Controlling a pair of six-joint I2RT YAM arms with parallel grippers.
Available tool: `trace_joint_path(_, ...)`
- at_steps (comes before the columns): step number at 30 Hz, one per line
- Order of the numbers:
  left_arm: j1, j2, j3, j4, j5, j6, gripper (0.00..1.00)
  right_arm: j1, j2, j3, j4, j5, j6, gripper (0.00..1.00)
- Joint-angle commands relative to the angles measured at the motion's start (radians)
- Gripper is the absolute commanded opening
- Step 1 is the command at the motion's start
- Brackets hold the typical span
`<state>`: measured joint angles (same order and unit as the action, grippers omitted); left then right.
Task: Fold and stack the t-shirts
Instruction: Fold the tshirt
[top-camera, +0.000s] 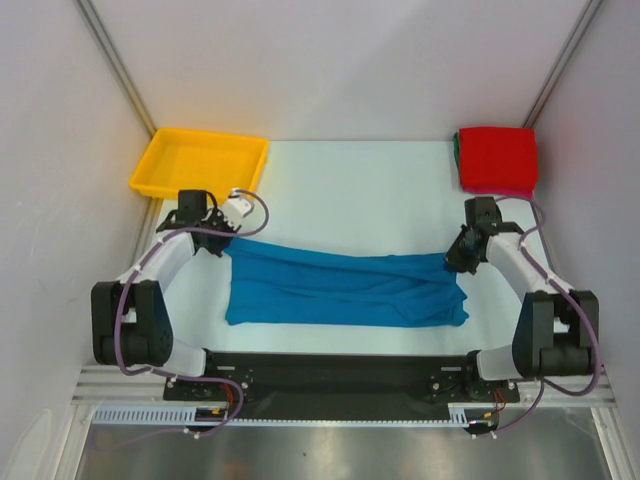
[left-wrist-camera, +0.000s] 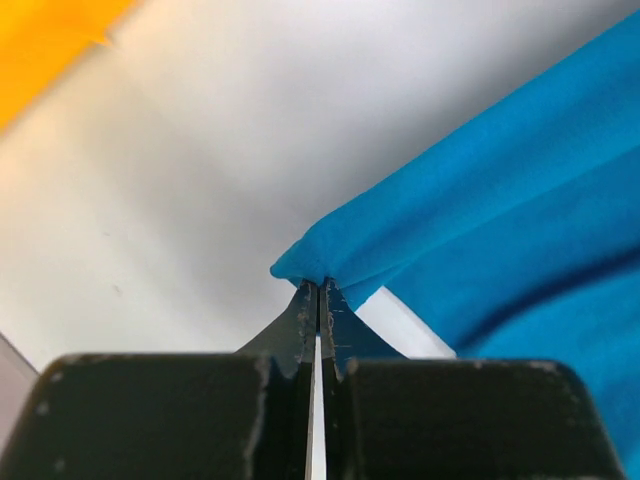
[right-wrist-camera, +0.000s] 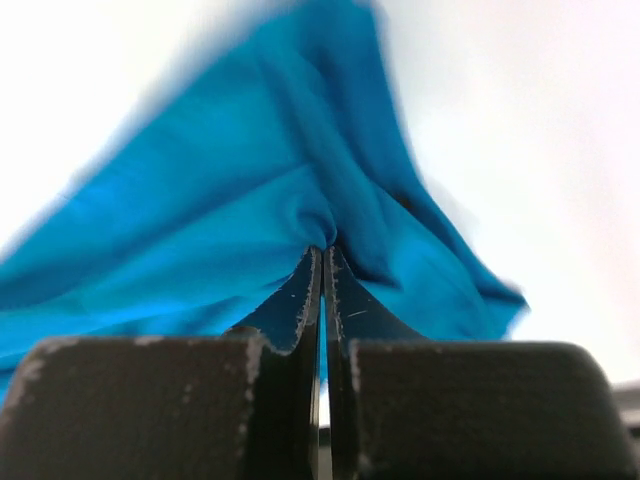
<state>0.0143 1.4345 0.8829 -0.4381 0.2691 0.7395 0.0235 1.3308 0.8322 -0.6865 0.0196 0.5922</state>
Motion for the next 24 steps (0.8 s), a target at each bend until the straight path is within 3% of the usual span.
trace_joint_path(1,0.012,0.045,0.100,0.090,-0.008,-0.098,0.00,-0.005,0.100,0.140,0.035,0.010,-0.049,0.00)
trace_joint_path(4,0.012,0.043,0.105,0.084,0.001,-0.097,0.00,-0.005,0.107,0.153,0.019,0.022,-0.051,0.00)
trace_joint_path(13,0.018,-0.003,-0.068,0.015,0.051,0.020,0.00,-0.016,-0.035,-0.114,0.038,0.011,0.029,0.00)
trace_joint_path(17,0.018,-0.008,-0.084,-0.091,0.117,0.066,0.09,-0.066,-0.033,-0.147,0.067,0.006,0.012,0.00)
trace_joint_path(21,0.026,-0.016,-0.021,-0.244,0.177,0.123,0.61,-0.062,-0.016,-0.085,0.002,0.046,-0.038,0.55)
trace_joint_path(24,0.055,-0.049,0.054,-0.329,0.229,0.115,0.64,0.002,-0.085,0.007,-0.073,0.146,-0.069,0.65)
